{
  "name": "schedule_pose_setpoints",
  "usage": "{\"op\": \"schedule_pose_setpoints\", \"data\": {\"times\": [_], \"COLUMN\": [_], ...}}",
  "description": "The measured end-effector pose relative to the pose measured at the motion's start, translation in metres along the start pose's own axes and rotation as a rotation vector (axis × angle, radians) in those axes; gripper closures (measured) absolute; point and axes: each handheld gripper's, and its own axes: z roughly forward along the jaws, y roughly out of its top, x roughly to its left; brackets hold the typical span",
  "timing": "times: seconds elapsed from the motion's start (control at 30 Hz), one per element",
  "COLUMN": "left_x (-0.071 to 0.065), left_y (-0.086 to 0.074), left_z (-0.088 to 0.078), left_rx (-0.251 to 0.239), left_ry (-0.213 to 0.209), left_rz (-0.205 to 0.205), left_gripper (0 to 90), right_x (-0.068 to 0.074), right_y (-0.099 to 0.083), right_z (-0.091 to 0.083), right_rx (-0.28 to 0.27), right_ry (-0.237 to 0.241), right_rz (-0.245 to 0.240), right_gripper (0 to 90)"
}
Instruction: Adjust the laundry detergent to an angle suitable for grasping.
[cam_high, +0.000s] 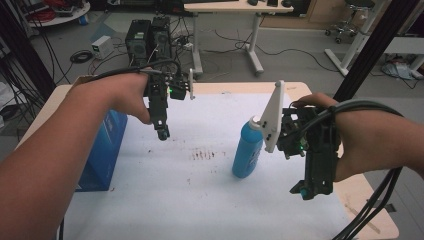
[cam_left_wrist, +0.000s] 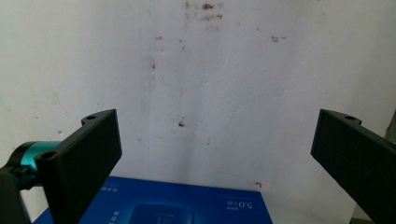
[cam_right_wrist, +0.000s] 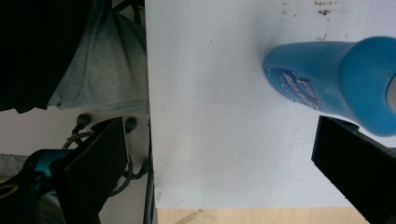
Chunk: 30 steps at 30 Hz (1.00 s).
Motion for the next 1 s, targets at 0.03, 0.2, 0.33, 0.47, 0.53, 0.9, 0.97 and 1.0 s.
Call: {"op": "schedule_pose_setpoints", "data": {"times": [0.03,0.2,0.33,0.47,0.53,0.9,0.97,1.0], "left_x": [-0.002,-0.015,-0.023,-0.031,-0.035,-0.051,-0.056,-0.058], "left_y": [0.001,0.001,0.001,0.001,0.000,0.006,0.009,0.011], "left_z": [-0.001,-0.005,-0.008,-0.011,-0.013,-0.012,-0.011,-0.010], "left_rx": [-0.006,-0.041,-0.056,-0.091,-0.124,-0.269,-0.283,-0.288], "left_ry": [0.002,0.005,0.014,0.017,0.003,-0.016,-0.018,-0.020], "left_rz": [0.001,-0.001,-0.012,-0.045,-0.067,-0.167,-0.170,-0.175], "left_gripper": [1.7,1.7,1.7,1.7,1.7,1.7,1.7,1.7], "right_x": [0.001,0.005,0.008,0.011,0.011,0.012,0.013,0.013], "right_y": [-0.002,-0.009,-0.014,-0.018,-0.020,-0.024,-0.025,-0.025], "right_z": [0.000,0.003,0.002,0.002,0.002,0.002,0.001,0.001], "right_rx": [0.001,0.005,0.000,-0.002,-0.005,-0.007,-0.010,-0.011], "right_ry": [-0.001,0.001,-0.003,-0.010,-0.011,-0.019,-0.019,-0.020], "right_rz": [0.003,0.012,0.015,0.020,0.027,0.041,0.044,0.044], "right_gripper": [2.9,2.9,2.9,2.9,2.9,2.9,2.9,2.9]}}
